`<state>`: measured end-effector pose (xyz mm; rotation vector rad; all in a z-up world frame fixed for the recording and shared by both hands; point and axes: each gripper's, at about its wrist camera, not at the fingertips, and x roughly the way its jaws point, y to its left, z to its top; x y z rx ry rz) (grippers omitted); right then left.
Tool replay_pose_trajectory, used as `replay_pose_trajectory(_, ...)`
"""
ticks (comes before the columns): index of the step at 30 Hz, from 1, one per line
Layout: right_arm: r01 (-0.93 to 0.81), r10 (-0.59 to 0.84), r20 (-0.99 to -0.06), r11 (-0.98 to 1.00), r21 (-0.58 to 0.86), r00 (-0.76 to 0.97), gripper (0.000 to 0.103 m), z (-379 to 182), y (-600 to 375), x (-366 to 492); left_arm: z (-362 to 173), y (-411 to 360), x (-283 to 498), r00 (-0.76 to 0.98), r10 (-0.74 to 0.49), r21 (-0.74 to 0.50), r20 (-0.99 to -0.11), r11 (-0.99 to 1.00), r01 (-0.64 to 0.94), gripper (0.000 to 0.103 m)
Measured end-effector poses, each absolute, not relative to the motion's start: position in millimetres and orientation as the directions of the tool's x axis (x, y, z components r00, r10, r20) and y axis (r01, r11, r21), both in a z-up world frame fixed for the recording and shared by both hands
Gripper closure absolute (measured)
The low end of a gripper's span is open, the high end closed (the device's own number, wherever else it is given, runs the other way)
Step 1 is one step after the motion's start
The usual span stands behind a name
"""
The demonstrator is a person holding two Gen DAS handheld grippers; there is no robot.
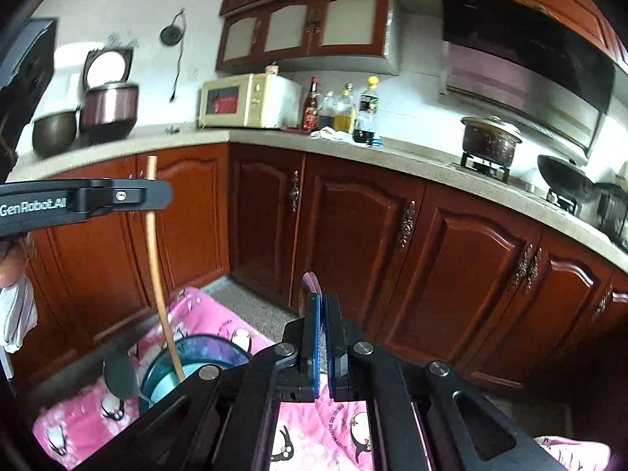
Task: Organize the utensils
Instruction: 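Lift the chopstick into the floral holder with the left gripper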
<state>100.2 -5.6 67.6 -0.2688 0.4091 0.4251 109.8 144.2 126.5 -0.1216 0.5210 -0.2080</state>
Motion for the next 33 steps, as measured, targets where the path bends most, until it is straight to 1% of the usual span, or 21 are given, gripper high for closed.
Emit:
replay_pose_trajectory(6, -0.492, 0.358, -0.494, 0.854, -0.17, 0.792, 0.101, 45, 9, 103, 108, 138, 111, 0.82, -0.231, -0.177, -0.524, 0.971, 0.161, 0.099)
replay_pose_trajectory(10, -0.533, 0.375, -0.554, 0.832, -0.152, 0.743, 0.101, 26, 16, 105, 95, 135, 113, 0.798, -0.223, -0.174, -0.56, 0.973, 0.15, 0.099)
replay_pose_trajectory(13, -0.555, 0.398, -0.578, 0.823, -0.117, 0.712, 0.1, 21, 16, 106, 90, 135, 113, 0.796, -0.206, -0.17, -0.57, 0.977, 0.131, 0.099)
replay_pose_trajectory(15, -0.576, 0.429, -0.605, 0.815, -0.06, 0.67, 0.1, 19, 12, 109, 88, 136, 116, 0.78, -0.21, -0.182, -0.589, 0.975, 0.125, 0.099)
replay_pose_trajectory(16, -0.583, 0.444, -0.614, 0.812, -0.033, 0.652, 0.1, 18, 10, 111, 86, 136, 116, 0.777, -0.208, -0.183, -0.593, 0.976, 0.122, 0.096)
replay_pose_trajectory(17, -0.586, 0.459, -0.613, 0.811, -0.007, 0.643, 0.1, 18, 7, 112, 86, 136, 115, 0.778, -0.205, -0.178, -0.594, 0.977, 0.122, 0.09)
replay_pose_trajectory(18, -0.587, 0.467, -0.612, 0.81, 0.006, 0.638, 0.097, 18, 5, 112, 85, 135, 115, 0.78, -0.198, -0.17, -0.593, 0.978, 0.119, 0.085)
replay_pose_trajectory(19, -0.58, 0.467, -0.611, 0.814, 0.015, 0.639, 0.089, 18, 2, 112, 85, 134, 114, 0.782, -0.196, -0.169, -0.592, 0.979, 0.117, 0.074)
replay_pose_trajectory(20, -0.575, 0.468, -0.609, 0.818, 0.025, 0.64, 0.084, 19, 0, 112, 86, 135, 113, 0.782, -0.202, -0.179, -0.589, 0.977, 0.118, 0.063)
replay_pose_trajectory(21, -0.571, 0.475, -0.608, 0.82, 0.042, 0.637, 0.08, 19, -3, 112, 86, 135, 112, 0.783, -0.208, -0.189, -0.587, 0.975, 0.118, 0.06)
replay_pose_trajectory(25, -0.547, 0.488, -0.604, 0.831, 0.1, 0.63, 0.08, 20, -16, 111, 90, 135, 106, 0.789, -0.186, -0.172, -0.586, 0.98, 0.103, 0.054)
replay_pose_trajectory(30, -0.523, 0.5, -0.603, 0.838, 0.156, 0.621, 0.08, 23, -29, 107, 98, 131, 97, 0.793, -0.14, -0.121, -0.592, 0.989, 0.085, 0.054)
replay_pose_trajectory(33, -0.517, 0.499, -0.599, 0.841, 0.161, 0.627, 0.076, 28, -33, 100, 103, 127, 89, 0.8, -0.117, -0.091, -0.588, 0.993, 0.079, 0.054)
